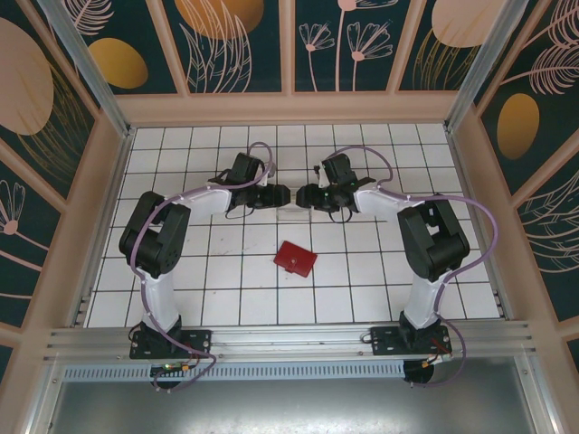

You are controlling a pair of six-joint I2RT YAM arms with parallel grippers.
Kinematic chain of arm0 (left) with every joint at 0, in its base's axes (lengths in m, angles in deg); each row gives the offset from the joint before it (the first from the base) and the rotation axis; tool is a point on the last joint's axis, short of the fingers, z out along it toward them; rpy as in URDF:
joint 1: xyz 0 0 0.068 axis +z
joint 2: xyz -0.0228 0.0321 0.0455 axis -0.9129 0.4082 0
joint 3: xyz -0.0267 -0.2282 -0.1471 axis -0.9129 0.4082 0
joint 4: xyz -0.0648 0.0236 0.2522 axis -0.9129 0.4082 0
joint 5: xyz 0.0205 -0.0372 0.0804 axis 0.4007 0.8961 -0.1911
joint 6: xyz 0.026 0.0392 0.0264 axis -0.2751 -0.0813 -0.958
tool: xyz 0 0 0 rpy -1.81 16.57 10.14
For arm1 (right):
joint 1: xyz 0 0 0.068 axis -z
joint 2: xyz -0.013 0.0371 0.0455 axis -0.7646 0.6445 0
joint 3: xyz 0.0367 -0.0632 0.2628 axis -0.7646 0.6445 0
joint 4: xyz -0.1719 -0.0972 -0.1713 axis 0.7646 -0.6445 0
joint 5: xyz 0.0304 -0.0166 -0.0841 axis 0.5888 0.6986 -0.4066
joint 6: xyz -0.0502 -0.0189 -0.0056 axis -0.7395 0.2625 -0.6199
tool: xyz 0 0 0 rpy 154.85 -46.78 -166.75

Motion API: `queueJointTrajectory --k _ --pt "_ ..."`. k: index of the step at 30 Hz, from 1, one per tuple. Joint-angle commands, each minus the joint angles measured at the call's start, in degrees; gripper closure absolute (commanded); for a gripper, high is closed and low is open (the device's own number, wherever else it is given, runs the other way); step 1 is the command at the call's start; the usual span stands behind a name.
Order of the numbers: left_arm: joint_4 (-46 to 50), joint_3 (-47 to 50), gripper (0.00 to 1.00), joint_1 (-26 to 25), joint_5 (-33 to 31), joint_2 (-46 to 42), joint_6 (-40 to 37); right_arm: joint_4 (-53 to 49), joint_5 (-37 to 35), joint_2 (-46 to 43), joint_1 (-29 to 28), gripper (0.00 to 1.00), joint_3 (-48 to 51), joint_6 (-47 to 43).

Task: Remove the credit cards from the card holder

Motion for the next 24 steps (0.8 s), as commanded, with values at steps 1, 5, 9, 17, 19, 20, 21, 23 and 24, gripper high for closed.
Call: queueJointTrajectory --k 1,5,9,17,19,20,21,23,24 --pt "2.7 0.28 0.41 -0.33 -4.07 -2.38 0.63 -3.9 -3.34 -3.5 -0.19 0.43 -0.69 -2.63" --pt "4.82 0.74 0.4 -0.31 -5.81 -5.4 0.79 -7.98 -4.46 -7.54 -0.56 0.41 0.42 -5.24" --pt "6.16 4.03 0.39 -0.35 -5.68 -10.28 1.15 -12.03 -3.95 -11.92 -2.26 0.4 2.51 -7.83" --pt "7.41 16.14 0.39 -2.25 -2.66 -22.43 5.24 -12.7 -2.32 -17.34 -6.11 0.4 10.2 -7.47" --pt "8.12 19.07 0.39 -4.35 -3.21 -24.99 6.8 -11.44 -1.29 -17.42 -6.18 0.4 11.54 -7.21" --pt "7.87 20.74 0.39 -5.7 -3.01 -26.28 8.01 -10.64 -0.62 -17.28 -6.33 0.4 12.13 -7.03" --pt "7.6 22.39 0.39 -6.99 -3.04 -27.42 9.28 -9.64 0.22 -17.03 -6.38 0.41 12.66 -6.95" --pt "7.1 25.18 0.39 -9.56 -3.58 -29.38 11.79 -8.59 1.06 -15.72 -6.62 0.41 13.11 -6.83" --pt "6.26 26.8 0.39 -10.63 -3.78 -30.38 13.18 -8.23 1.51 -15.19 -6.9 0.42 13.26 -6.93"
